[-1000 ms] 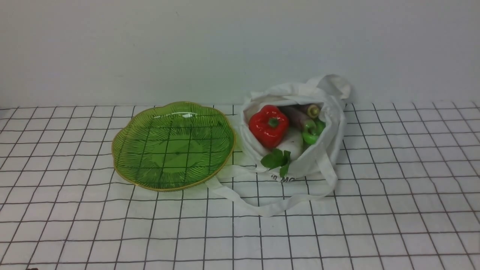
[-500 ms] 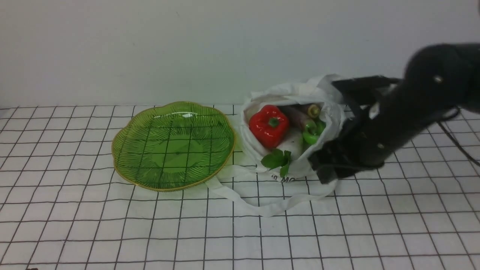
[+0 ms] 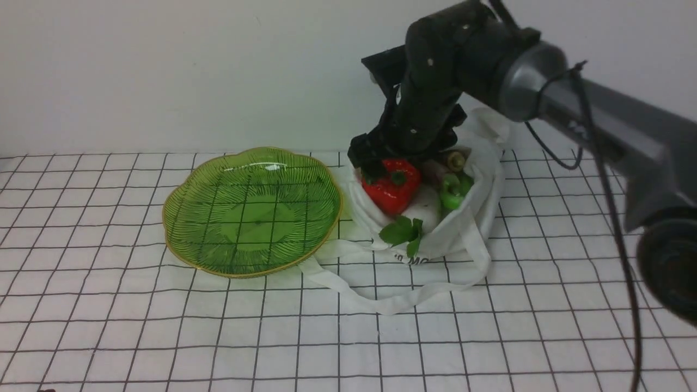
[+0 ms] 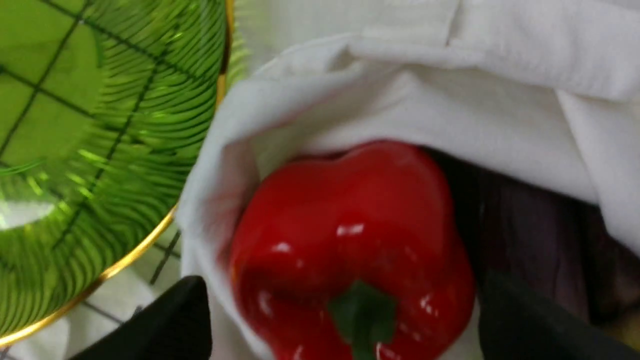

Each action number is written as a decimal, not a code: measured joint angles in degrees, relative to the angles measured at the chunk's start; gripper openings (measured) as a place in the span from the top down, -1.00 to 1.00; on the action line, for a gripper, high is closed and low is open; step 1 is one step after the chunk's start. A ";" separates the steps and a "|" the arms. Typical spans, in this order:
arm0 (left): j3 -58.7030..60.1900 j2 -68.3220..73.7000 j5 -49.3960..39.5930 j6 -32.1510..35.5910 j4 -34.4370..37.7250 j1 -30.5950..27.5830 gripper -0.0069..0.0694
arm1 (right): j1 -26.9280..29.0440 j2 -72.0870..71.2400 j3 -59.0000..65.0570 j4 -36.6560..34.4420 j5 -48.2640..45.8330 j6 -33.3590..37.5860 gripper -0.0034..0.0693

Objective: Take vegetables from bag on white checkered tablecloth place on plate.
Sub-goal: 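Reach for the red bell pepper in the white bag with the right gripper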

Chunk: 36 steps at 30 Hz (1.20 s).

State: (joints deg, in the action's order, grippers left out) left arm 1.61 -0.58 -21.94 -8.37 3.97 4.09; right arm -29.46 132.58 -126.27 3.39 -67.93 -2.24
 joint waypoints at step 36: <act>0.00 0.00 0.00 0.00 0.00 0.00 0.84 | -0.06 -4.35 -12.28 -2.68 -4.09 -0.77 0.93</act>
State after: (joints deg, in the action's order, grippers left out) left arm 1.61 -0.58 -21.94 -8.37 3.97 4.09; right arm -29.52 128.22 -138.55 0.71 -72.02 -3.01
